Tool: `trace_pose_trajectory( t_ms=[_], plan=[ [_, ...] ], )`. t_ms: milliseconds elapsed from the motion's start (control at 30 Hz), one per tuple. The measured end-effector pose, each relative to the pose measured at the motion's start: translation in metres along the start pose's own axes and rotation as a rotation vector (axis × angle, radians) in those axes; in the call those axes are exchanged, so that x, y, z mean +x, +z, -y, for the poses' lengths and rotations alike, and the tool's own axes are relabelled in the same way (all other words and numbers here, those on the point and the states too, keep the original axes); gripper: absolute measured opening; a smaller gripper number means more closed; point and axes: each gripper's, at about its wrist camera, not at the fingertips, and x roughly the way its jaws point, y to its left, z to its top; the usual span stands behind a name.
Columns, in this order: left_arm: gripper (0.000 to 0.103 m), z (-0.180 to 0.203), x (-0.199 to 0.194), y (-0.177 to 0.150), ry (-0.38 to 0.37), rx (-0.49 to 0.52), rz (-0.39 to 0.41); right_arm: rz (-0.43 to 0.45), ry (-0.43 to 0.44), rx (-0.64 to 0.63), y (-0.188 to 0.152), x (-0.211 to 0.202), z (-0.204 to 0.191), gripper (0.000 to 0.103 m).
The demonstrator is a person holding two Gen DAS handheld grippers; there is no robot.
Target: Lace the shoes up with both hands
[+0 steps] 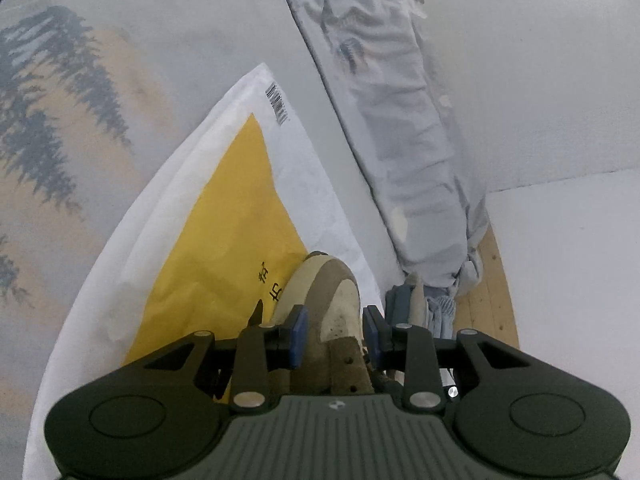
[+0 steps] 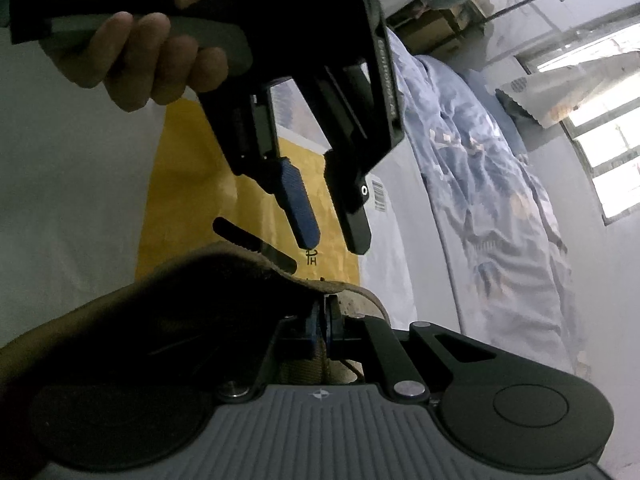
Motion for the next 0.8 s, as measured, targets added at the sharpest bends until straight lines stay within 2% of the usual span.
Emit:
trace_pose_trajectory(
  t_ms=[300, 433, 500, 567, 800],
  plan=[
    [0.027, 0.001, 0.0, 0.002, -0.002, 0.012, -0.014, -0.023, 0.017, -0.02, 0.003, -0.004, -0.001, 0.005],
    [0.027, 0.001, -0.002, 0.003, 0.002, 0.012, -0.013, -0.024, 0.015, -0.011, 0.002, -0.004, 0.005, 0.017],
    [0.027, 0.001, -0.004, 0.002, 0.003, 0.01, -0.012, -0.025, 0.007, -0.001, 0.001, -0.005, 0.007, 0.03],
    [0.027, 0.001, -0.004, 0.002, 0.005, 0.011, -0.011, -0.027, 0.008, 0.005, 0.0, -0.006, 0.01, 0.033],
    [0.027, 0.002, -0.002, 0.002, 0.002, 0.017, -0.011, -0.069, 0.024, -0.007, -0.001, -0.01, 0.013, 0.033]
  ],
)
